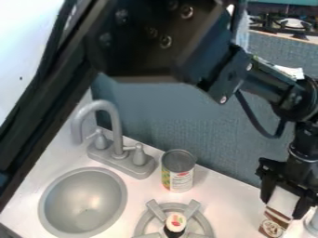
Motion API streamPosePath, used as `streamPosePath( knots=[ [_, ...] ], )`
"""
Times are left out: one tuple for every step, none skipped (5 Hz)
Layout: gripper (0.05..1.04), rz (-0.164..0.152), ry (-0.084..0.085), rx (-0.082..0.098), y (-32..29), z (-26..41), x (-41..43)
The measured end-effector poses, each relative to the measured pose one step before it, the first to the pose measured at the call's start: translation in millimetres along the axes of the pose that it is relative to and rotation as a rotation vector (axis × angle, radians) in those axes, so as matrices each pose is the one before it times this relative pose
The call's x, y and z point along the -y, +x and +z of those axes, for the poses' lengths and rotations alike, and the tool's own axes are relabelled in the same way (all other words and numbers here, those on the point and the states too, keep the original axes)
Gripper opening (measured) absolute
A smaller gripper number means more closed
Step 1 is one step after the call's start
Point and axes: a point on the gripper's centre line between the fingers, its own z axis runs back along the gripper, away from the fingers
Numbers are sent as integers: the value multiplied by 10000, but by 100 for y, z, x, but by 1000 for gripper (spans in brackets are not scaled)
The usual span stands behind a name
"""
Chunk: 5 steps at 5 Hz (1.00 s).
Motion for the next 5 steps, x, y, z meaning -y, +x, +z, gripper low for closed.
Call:
streamPosePath(
  knots=[
    [802, 366, 257, 117, -1671, 929, -996],
    [802, 738, 350, 1005, -2839, 4089, -1326],
    [802, -91, 104, -236, -3361, 1403, 986],
    [802, 124, -730, -1486, -4194, -518, 74],
    [802, 171, -268, -991, -1884, -1200, -944]
  ],
)
